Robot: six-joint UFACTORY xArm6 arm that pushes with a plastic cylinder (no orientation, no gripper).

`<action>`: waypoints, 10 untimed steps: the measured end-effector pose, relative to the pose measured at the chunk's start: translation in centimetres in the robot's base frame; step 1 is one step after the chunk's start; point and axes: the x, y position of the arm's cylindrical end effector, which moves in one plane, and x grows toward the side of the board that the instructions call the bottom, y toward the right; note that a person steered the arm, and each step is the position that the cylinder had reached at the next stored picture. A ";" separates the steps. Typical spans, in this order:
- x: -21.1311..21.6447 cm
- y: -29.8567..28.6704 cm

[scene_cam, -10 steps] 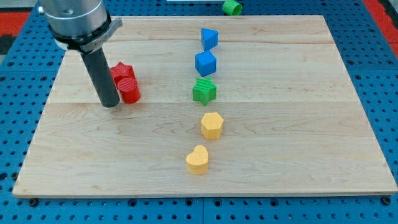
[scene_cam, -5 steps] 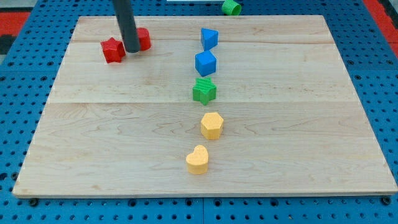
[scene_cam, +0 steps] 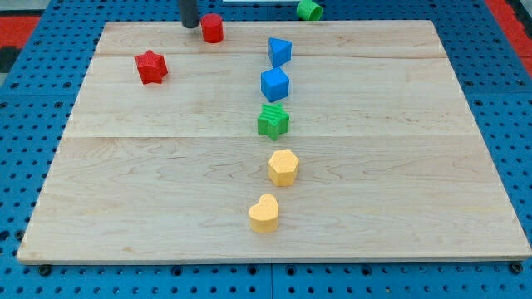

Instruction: Push the red circle into the blue blocks

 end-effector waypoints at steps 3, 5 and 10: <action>0.1 12.3; 0.0 11.6; 0.1 6.4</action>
